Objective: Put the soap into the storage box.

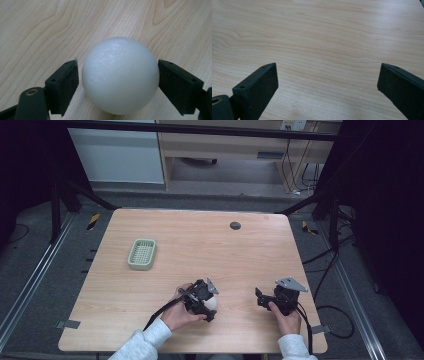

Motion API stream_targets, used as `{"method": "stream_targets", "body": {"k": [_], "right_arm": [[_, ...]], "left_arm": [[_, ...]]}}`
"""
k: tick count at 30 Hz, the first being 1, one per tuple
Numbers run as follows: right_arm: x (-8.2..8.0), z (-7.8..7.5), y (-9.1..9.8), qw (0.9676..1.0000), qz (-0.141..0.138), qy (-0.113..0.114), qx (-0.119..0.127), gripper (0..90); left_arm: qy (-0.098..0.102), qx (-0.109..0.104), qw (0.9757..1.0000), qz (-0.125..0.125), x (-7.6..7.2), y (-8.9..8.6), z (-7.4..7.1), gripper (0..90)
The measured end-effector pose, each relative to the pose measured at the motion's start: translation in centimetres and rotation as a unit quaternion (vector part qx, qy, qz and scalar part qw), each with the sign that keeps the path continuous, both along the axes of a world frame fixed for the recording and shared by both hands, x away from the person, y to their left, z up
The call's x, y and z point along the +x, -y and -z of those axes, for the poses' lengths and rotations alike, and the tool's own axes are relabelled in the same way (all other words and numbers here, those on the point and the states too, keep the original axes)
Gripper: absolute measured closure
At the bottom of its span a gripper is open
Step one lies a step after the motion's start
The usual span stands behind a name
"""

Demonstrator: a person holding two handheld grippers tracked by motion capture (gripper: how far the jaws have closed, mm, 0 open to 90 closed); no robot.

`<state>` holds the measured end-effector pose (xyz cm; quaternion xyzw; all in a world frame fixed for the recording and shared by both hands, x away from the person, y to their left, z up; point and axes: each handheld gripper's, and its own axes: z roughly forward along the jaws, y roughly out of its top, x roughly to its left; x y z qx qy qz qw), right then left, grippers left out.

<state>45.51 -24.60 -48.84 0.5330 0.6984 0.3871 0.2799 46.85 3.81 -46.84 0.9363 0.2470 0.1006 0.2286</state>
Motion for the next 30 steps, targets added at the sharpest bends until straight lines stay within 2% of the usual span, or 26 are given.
{"method": "stream_targets", "body": {"k": [13, 30], "right_arm": [[0.02, 0.01, -0.02, 1.0000, 0.000, 0.000, -0.001, 3.6], [0.04, 0.03, -0.05, 1.0000, -0.001, -0.001, -0.002, 3.6]], "left_arm": [[-0.018, 0.000, 0.9998, -0.003, 0.34, 0.23, 0.35, 23.4], [-0.018, 0.003, 0.9997, -0.013, 0.39, 0.41, 0.42, 23.7]]}}
